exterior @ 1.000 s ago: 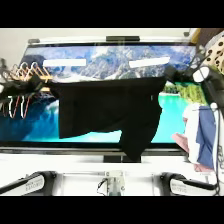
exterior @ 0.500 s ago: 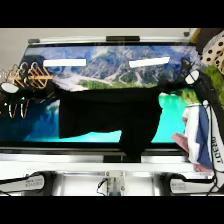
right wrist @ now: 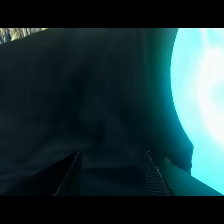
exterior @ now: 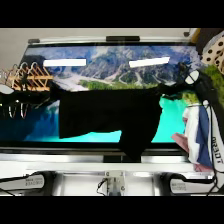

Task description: Fold the shirts.

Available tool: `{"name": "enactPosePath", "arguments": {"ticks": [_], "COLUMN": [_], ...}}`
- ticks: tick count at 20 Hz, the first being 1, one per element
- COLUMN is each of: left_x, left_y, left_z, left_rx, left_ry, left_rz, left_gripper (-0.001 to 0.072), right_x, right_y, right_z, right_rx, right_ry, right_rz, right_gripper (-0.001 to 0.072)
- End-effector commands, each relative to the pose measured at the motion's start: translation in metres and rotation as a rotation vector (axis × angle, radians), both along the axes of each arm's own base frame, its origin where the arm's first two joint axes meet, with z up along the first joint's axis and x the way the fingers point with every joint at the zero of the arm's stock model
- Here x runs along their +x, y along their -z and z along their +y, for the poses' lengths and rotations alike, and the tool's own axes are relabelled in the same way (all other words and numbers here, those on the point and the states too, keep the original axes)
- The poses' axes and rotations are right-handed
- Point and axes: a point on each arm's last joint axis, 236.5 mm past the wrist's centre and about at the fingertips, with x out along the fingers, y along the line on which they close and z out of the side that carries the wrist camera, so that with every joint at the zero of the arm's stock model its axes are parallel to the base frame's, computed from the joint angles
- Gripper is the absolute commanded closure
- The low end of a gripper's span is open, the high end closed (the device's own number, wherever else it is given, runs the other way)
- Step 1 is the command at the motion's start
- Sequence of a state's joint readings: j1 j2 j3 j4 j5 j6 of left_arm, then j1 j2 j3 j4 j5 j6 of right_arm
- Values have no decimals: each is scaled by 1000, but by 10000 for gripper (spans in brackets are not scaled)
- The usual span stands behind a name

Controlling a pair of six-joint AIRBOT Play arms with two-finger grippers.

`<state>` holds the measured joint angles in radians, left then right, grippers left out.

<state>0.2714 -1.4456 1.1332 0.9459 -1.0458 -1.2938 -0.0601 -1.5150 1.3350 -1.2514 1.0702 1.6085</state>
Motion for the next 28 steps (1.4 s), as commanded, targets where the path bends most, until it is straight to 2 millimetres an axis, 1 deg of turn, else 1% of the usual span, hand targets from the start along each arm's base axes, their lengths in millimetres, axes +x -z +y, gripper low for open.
{"name": "enactPosePath", "arguments": {"ticks": [1, 2, 3, 4, 5, 6, 8, 9, 11, 13, 14, 15, 16, 17, 18, 20, 24, 26, 28], "left_x": [-55, -87, -113, -135, -152, -167, -189, -194, -192, -184, -181, -180, -179, -179, -175, -162, -126, -119, -118], "left_y": [4, 10, 18, 28, 39, 52, 71, 77, 86, 88, 88, 89, 89, 89, 88, 83, 58, 55, 55], "left_z": [-8, -6, -5, -11, -21, -32, -56, -63, -63, -61, -60, -60, -60, -60, -58, -49, -29, -22, -25], "left_rx": [-55, -35, -16, -14, -26, -39, -89, -107, -103, -90, -88, -88, -88, -87, -80, -65, -102, -109, -130], "left_ry": [132, 212, 252, 279, 289, 274, 289, 287, 250, 223, 215, 207, 207, 206, 200, 173, 75, 40, 33], "left_rz": [191, 294, 378, 421, 433, 429, 382, 362, 344, 315, 307, 304, 304, 302, 291, 255, 167, 147, 149], "left_gripper": [310, 402, 402, 399, 384, 381, 381, 381, 381, 383, 390, 419, 582, 676, 678, 678, 679, 678, 678], "right_x": [-38, -60, -81, -101, -115, -124, -134, -135, -135, -135, -135, -134, -134, -133, -134, -134, -135, -134, -133], "right_y": [-1, 0, 2, 2, 2, 1, -1, -4, -10, -11, -11, -12, -12, -12, -12, -12, -12, -12, -12], "right_z": [-1, -11, -22, -29, -30, -29, -25, -23, -20, -18, -17, -16, -16, -15, -15, -15, -15, -15, -15], "right_rx": [-37, -86, -131, -159, -164, -158, -148, -141, -131, -124, -120, -117, -113, -111, -110, -109, -108, -109, -109], "right_ry": [-101, -128, -151, -170, -179, -183, -179, -175, -171, -170, -170, -170, -169, -169, -167, -165, -163, -162, -161], "right_rz": [120, 202, 280, 354, 391, 399, 381, 366, 344, 341, 339, 336, 333, 332, 333, 338, 339, 335, 332], "right_gripper": [197, 197, 197, 197, 197, 197, 197, 197, 197, 197, 197, 197, 197, 197, 197, 197, 198, 198, 198]}}
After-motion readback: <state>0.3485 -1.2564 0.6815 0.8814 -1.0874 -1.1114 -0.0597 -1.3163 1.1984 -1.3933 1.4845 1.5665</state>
